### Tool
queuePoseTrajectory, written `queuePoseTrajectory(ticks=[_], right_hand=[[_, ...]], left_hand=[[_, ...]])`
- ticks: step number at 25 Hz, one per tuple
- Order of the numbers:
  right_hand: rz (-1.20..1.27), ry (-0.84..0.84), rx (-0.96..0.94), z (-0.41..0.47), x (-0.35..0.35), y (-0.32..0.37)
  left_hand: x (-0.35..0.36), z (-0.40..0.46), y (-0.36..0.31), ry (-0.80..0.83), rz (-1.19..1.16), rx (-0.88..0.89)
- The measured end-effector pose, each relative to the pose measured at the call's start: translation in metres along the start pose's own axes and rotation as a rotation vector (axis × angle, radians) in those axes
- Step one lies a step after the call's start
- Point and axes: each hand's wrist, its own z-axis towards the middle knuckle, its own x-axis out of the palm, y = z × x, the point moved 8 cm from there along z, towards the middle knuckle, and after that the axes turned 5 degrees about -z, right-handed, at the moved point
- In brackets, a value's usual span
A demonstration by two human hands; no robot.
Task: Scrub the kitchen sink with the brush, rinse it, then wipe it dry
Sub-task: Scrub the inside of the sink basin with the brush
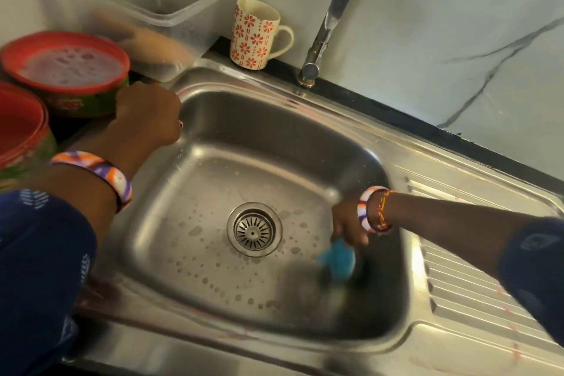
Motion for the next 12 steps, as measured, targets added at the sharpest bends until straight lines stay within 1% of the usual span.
queuePoseTrajectory(ticks=[1, 2, 3, 4, 6, 7, 10, 11, 12], right_hand=[[-0.148, -0.244, 0.106, -0.002, -0.023, -0.017], [-0.288, -0.453, 0.248, -0.011, -0.046, -0.031], [-0.34, -0.557, 0.332, -0.017, -0.056, -0.04], [-0.272, -0.522, 0.344, -0.018, -0.056, -0.045], [0.001, -0.216, 0.242, -0.01, -0.03, -0.038], [0.064, -0.124, 0.193, -0.014, -0.021, -0.03], [0.07, -0.101, 0.176, -0.044, -0.04, -0.038], [0.034, -0.129, 0.2, -0.049, -0.047, -0.046], [-0.032, -0.24, 0.245, -0.054, -0.063, -0.055]], left_hand=[[0.001, -0.001, 0.0, -0.002, -0.015, 0.003], [0.002, -0.001, 0.001, -0.007, -0.027, 0.006], [0.003, -0.001, 0.002, -0.016, -0.034, 0.009], [0.004, 0.0, 0.004, -0.023, -0.037, 0.012], [0.004, -0.001, 0.005, -0.027, -0.057, 0.014], [0.004, -0.001, 0.005, -0.026, -0.069, 0.01], [0.003, -0.001, 0.003, -0.021, -0.073, 0.01], [0.002, -0.001, 0.002, -0.02, -0.069, 0.014], [0.002, -0.002, 0.002, -0.026, -0.067, 0.02]])
